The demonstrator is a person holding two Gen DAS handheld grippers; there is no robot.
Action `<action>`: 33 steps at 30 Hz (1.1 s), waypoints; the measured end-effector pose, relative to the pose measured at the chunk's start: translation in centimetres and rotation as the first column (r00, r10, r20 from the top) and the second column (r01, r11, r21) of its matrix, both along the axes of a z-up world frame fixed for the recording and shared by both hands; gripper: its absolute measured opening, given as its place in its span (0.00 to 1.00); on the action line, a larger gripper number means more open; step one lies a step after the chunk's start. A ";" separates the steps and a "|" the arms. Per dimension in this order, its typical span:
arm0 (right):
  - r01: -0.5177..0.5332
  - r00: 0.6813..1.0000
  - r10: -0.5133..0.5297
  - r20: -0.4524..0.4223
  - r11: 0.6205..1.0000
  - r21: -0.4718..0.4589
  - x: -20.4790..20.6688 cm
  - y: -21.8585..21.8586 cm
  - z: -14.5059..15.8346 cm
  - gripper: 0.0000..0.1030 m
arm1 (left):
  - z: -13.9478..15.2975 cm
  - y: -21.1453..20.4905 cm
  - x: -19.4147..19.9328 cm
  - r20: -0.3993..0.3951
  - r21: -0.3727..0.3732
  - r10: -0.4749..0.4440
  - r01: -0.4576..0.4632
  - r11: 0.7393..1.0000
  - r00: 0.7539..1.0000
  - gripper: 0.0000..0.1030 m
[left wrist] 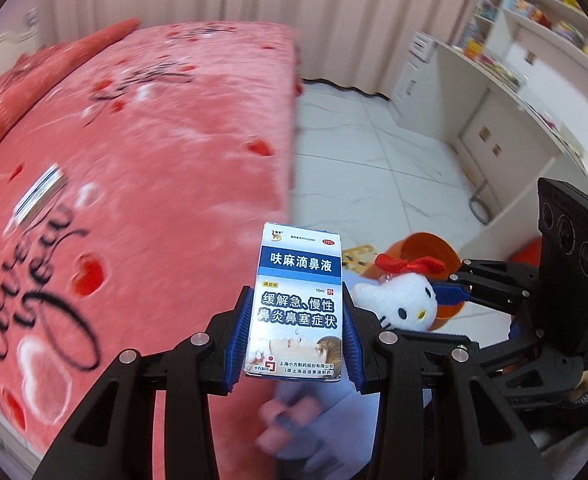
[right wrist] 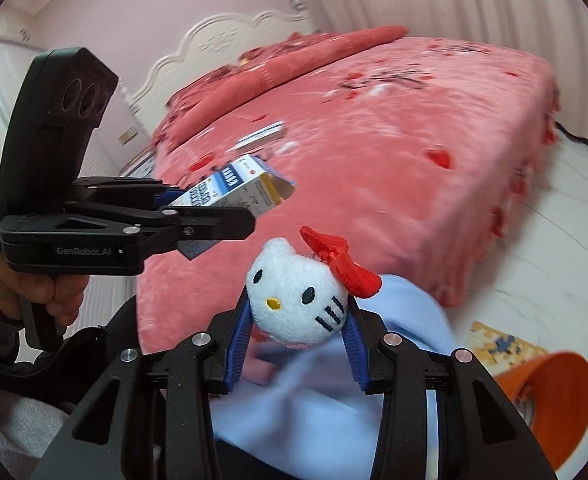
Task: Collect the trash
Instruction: 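Carry the Hello Kitty plush and medicine box over the orange bin with both tools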
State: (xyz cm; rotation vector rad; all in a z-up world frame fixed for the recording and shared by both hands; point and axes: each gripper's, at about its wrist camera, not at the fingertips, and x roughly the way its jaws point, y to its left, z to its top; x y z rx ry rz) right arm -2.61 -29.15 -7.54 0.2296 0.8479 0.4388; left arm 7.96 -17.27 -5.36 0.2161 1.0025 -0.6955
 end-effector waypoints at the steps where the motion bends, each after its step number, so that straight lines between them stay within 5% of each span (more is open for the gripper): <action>1: 0.022 1.000 -0.022 0.000 1.000 0.001 -0.4 -1.0 0.0 0.41 | 0.0 -1.1 -0.1 0.001 0.004 -0.022 0.022 1.000 1.000 0.41; 12: 0.292 0.956 -0.292 -0.004 0.956 0.017 -6.4 -12.4 -0.8 0.41 | -0.7 -11.8 -1.7 -0.004 0.029 -0.268 0.268 0.963 0.963 0.41; 33: 0.614 0.787 -0.613 -0.073 0.789 -0.003 -13.8 -26.0 -4.9 0.41 | -6.2 -25.8 -5.1 -0.108 0.063 -0.559 0.567 0.821 0.822 0.41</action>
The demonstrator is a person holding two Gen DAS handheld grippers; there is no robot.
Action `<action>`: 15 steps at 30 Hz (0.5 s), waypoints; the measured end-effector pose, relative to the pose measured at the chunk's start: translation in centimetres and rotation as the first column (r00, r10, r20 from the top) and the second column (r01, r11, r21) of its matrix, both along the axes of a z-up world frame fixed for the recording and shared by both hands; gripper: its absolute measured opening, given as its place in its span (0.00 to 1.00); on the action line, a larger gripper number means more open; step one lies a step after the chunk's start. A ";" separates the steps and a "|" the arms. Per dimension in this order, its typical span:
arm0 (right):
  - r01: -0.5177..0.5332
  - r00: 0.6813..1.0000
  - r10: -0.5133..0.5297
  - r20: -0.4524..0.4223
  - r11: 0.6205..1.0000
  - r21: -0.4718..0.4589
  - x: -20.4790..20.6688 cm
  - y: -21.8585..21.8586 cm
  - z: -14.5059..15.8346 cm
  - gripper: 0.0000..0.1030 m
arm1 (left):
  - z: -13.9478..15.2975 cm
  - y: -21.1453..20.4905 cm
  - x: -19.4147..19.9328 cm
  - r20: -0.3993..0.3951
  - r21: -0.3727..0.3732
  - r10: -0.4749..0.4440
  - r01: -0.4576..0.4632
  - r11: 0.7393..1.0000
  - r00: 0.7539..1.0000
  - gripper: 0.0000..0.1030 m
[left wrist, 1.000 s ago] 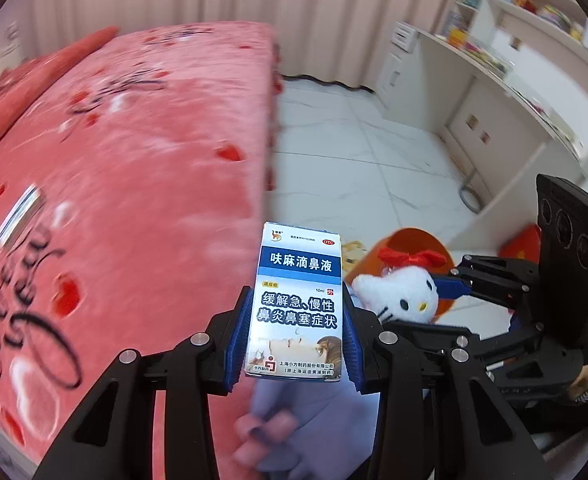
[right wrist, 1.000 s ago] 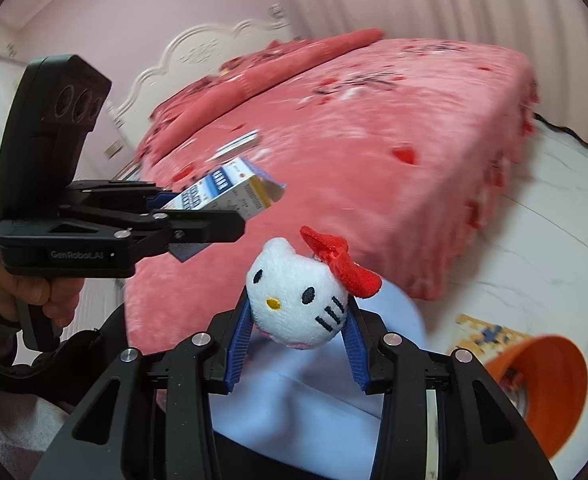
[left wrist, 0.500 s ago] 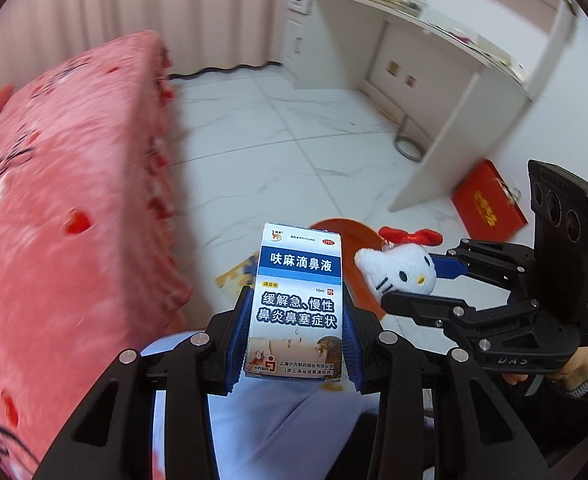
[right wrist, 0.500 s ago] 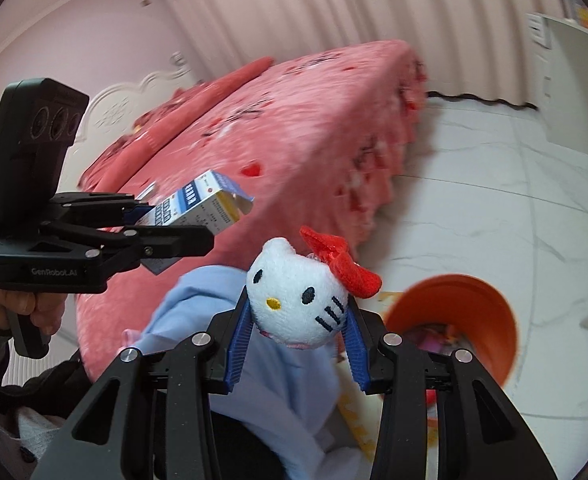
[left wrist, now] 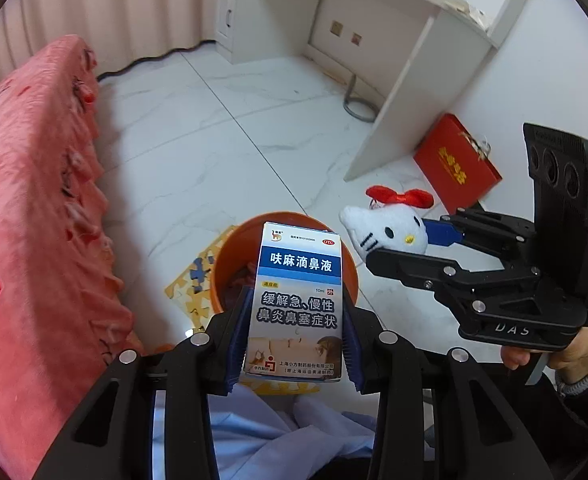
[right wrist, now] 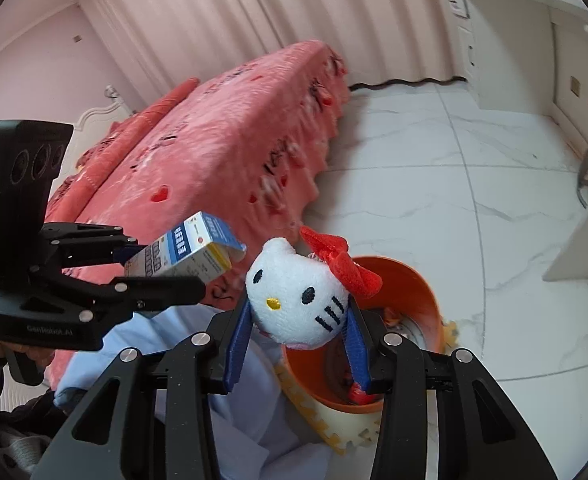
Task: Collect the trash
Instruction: 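Carry the Hello Kitty plush and medicine box over the orange bin with both tools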
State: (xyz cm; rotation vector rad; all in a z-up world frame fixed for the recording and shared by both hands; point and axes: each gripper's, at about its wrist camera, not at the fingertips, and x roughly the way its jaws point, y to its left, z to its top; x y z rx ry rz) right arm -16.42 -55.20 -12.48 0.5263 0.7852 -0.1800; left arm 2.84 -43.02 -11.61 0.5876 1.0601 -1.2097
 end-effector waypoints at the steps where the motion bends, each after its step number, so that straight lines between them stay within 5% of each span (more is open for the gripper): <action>1: 0.007 1.000 -0.007 -0.007 1.000 0.002 0.0 -0.4 -0.3 0.41 | -0.4 -0.3 0.0 -0.006 0.006 -0.007 0.007 1.000 1.000 0.41; 15: 0.086 0.992 -0.082 -0.094 0.996 0.032 0.9 -3.3 -4.3 0.51 | -4.4 -3.2 1.5 -0.041 0.092 0.004 0.000 0.996 0.999 0.46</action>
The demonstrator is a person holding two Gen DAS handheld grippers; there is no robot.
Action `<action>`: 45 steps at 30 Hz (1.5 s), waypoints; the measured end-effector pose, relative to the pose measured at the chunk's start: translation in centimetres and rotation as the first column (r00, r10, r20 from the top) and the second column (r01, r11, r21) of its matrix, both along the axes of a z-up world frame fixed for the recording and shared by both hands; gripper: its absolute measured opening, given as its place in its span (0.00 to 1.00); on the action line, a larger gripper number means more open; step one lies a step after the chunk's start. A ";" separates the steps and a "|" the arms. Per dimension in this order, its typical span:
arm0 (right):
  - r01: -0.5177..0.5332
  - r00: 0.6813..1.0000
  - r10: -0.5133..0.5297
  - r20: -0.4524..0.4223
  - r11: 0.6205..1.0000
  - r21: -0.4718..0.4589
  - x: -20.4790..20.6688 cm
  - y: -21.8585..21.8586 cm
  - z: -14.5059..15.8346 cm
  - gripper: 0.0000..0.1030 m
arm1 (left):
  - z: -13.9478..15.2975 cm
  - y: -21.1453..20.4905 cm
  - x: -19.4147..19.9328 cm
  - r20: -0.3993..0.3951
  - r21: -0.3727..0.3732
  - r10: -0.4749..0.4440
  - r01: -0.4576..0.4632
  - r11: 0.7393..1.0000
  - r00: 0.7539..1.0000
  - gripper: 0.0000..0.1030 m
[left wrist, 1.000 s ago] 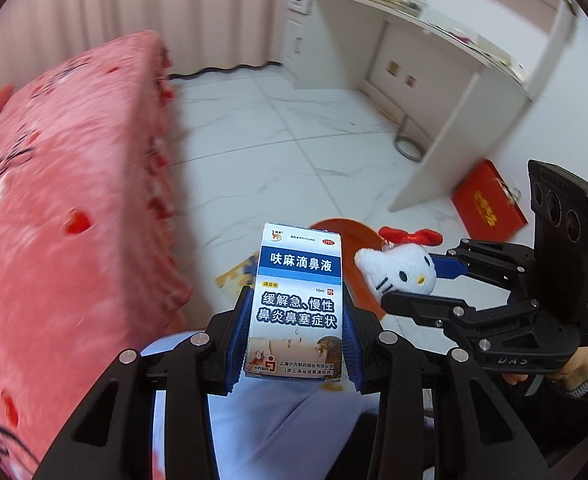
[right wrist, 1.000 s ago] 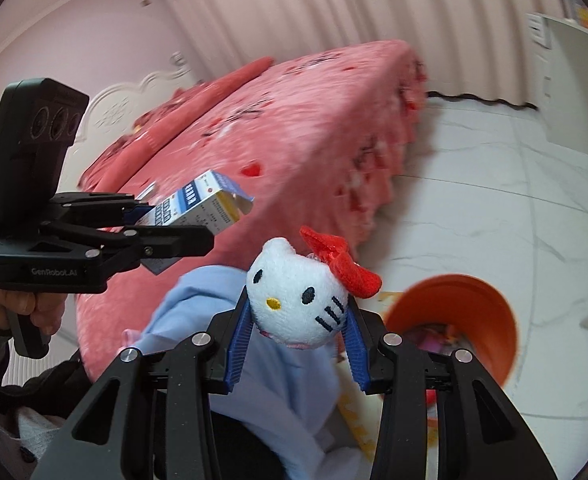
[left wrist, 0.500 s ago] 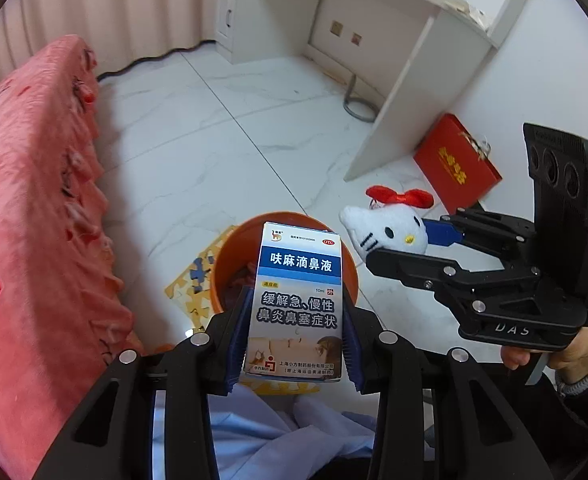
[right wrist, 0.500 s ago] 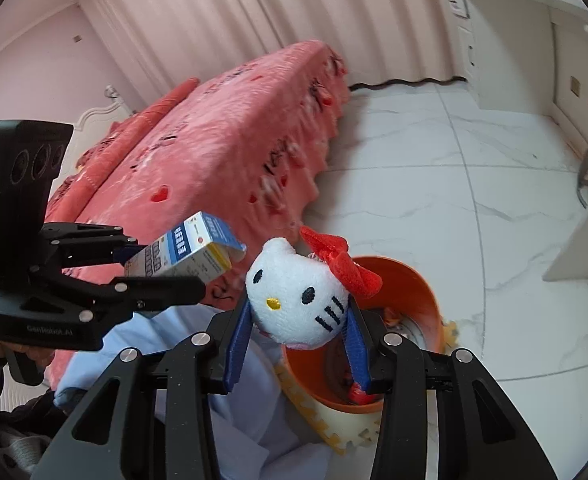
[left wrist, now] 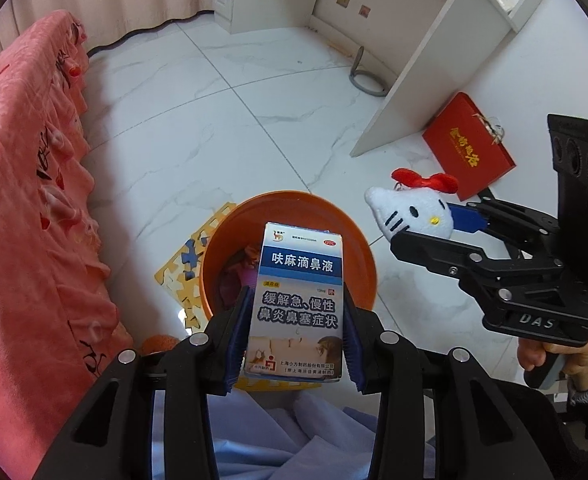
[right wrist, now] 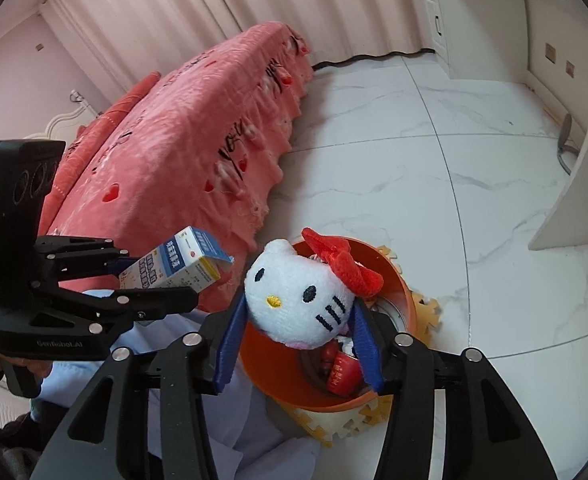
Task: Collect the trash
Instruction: 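Open right tool dropping the plush while left tool drops the box into the bin, then move both tools back toward the pink plastic clip at the bed edge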
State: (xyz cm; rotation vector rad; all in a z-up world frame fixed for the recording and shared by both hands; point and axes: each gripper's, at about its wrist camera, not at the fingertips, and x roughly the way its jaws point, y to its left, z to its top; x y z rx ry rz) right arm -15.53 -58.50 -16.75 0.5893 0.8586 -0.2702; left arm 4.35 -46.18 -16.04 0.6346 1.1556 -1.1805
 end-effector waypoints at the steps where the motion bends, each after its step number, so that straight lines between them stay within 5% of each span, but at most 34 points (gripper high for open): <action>1: 0.007 1.000 -0.007 -0.006 1.000 0.000 0.2 0.0 -0.1 0.52 | -0.2 -0.2 0.1 0.002 0.005 -0.001 0.001 1.000 1.000 0.51; 3: 0.020 1.000 -0.019 -0.015 1.000 0.007 0.4 -0.2 -0.5 0.56 | -0.3 -0.4 0.0 0.015 0.006 0.000 0.000 1.000 1.000 0.61; 15: 0.020 1.000 -0.020 0.001 1.000 0.009 0.3 0.1 0.6 0.59 | 0.3 0.6 0.5 0.008 -0.008 0.025 -0.025 1.000 1.000 0.63; 28: -0.094 0.991 0.095 0.090 0.995 -0.016 2.4 5.0 5.6 0.59 | 6.8 8.5 2.7 0.063 -0.144 0.180 -0.169 0.975 0.982 0.73; 37: -0.272 0.950 0.274 0.148 0.962 -0.036 6.6 11.5 9.0 0.59 | 10.9 20.2 4.0 0.132 -0.209 0.410 -0.379 0.902 0.903 0.79; 45: -0.434 0.885 0.438 0.162 0.899 -0.060 10.2 18.8 10.8 0.59 | 11.3 29.7 3.5 0.114 -0.222 0.612 -0.580 0.784 0.783 0.79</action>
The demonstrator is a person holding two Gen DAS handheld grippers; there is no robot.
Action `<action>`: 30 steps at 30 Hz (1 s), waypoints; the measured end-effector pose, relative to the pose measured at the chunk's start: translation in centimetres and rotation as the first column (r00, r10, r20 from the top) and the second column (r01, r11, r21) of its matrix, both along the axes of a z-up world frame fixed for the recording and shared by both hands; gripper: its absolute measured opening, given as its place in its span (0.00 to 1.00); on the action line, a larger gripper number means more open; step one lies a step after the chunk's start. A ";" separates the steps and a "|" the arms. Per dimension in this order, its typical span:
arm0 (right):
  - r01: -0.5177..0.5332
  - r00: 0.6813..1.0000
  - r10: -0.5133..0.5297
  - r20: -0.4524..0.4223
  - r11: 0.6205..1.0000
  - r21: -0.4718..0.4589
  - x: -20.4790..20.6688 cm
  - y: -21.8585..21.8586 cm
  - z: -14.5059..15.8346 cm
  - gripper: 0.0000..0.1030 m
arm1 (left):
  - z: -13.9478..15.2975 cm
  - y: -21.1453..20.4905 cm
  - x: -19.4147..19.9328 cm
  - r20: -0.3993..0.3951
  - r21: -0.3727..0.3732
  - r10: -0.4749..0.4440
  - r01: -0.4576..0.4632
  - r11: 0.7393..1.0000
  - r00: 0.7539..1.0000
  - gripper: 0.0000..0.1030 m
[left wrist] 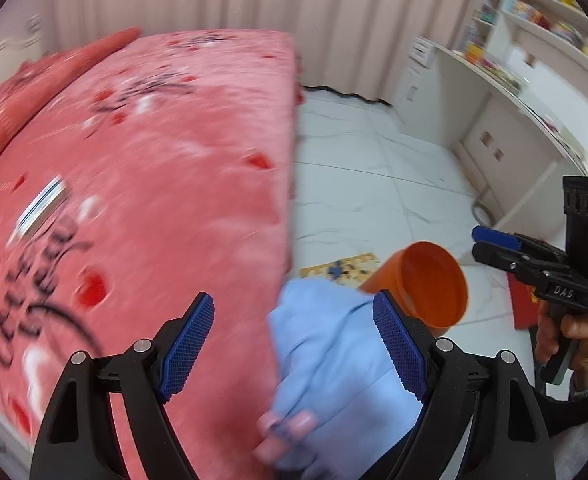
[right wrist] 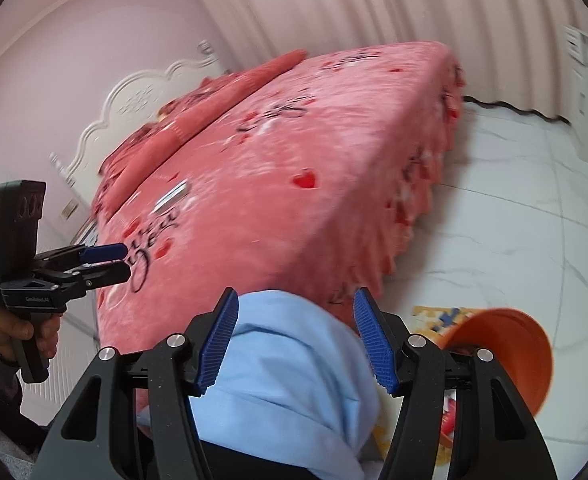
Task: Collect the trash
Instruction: 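Move both tools back toward the pink plastic clip at the bed edge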
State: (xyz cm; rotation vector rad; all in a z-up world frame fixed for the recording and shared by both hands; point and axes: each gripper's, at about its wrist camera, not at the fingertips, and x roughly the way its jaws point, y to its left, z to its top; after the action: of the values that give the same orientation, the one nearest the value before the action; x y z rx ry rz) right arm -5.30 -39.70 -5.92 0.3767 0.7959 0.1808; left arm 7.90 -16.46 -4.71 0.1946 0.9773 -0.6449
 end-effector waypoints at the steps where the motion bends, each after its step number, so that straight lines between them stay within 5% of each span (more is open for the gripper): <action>1: -0.027 1.000 0.027 0.000 1.000 0.000 0.5 1.1 0.2 0.59 | 0.0 1.2 -0.2 -0.002 -0.002 0.021 -0.021 1.000 1.000 0.79; 10: -0.217 0.976 0.216 -0.018 0.976 -0.018 3.3 9.9 0.7 0.59 | 0.0 8.3 -1.7 0.002 -0.021 0.133 -0.133 0.991 0.991 0.79; 16: -0.363 0.932 0.362 -0.036 0.931 -0.047 4.3 15.8 0.8 0.60 | -1.0 11.7 -3.2 -0.007 -0.025 0.192 -0.192 0.981 0.981 0.86; 23: -0.492 0.869 0.483 -0.109 0.865 -0.096 4.2 19.7 -0.9 0.60 | -2.8 13.8 -4.6 -0.046 -0.027 0.230 -0.231 0.973 0.972 0.86; 30: -0.537 0.837 0.515 -0.183 0.838 -0.095 3.4 20.7 -3.7 0.60 | -4.4 13.4 -5.5 -0.073 -0.021 0.212 -0.214 0.977 0.975 0.86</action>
State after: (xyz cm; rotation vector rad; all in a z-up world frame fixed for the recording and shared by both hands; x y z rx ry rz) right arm -1.94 -19.04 -9.58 0.0221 1.0473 0.6180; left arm 2.43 -3.05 -9.08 0.0407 1.0404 -0.4710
